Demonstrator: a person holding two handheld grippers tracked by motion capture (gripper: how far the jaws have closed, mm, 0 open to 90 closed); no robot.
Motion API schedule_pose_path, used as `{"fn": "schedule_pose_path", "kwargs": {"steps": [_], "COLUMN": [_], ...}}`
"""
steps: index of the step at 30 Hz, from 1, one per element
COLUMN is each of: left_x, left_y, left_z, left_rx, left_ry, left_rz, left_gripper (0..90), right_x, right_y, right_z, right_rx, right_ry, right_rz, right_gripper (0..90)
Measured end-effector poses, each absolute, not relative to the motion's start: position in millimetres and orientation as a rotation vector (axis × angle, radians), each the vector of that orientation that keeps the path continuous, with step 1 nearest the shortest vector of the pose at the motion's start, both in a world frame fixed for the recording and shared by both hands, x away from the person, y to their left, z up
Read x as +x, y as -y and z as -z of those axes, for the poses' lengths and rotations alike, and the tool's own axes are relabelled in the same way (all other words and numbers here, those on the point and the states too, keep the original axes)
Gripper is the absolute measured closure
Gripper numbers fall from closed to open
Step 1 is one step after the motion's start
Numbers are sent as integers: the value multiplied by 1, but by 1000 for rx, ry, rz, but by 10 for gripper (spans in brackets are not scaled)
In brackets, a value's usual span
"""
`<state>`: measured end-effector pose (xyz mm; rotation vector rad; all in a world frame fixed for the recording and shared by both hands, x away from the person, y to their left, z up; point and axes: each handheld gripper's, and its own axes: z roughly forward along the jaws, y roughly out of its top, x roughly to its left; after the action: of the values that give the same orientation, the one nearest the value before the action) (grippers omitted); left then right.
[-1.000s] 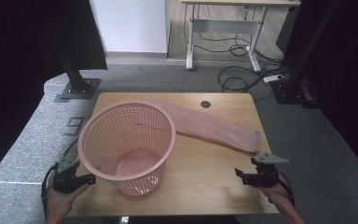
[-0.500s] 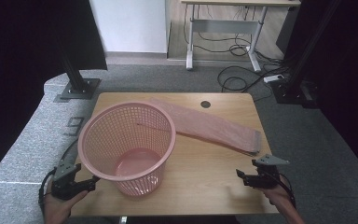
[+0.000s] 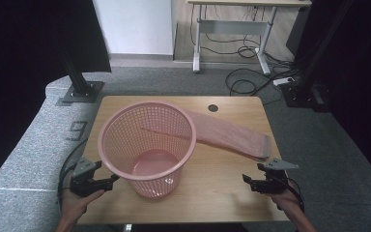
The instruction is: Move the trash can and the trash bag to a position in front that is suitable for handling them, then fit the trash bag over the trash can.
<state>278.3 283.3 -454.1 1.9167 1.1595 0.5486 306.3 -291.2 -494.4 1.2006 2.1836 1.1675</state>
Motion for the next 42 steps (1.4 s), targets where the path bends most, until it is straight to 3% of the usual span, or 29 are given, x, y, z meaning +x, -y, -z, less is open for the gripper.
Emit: {"fn": "schedule_pose_path", "kwargs": {"steps": [12,24,42], "left_x": [306,325,299], "left_y": [-230,-200,-242], "left_z": [449,449,458], "left_rx": [1998,2006,1989], "left_ry": [-953,-936,-1057], "left_rz": [-436,-413,-515], "left_gripper": [173,171,173], "right_x": [302,299,308], "right_y": [299,303,300], "right_z": [497,497,496], "right_rx": [1222,1236,1225], "right_ry": [-2180,-2166,-2109], "right_rz": [-1159,-1155,-1129], "right_gripper": [188,189,178]}}
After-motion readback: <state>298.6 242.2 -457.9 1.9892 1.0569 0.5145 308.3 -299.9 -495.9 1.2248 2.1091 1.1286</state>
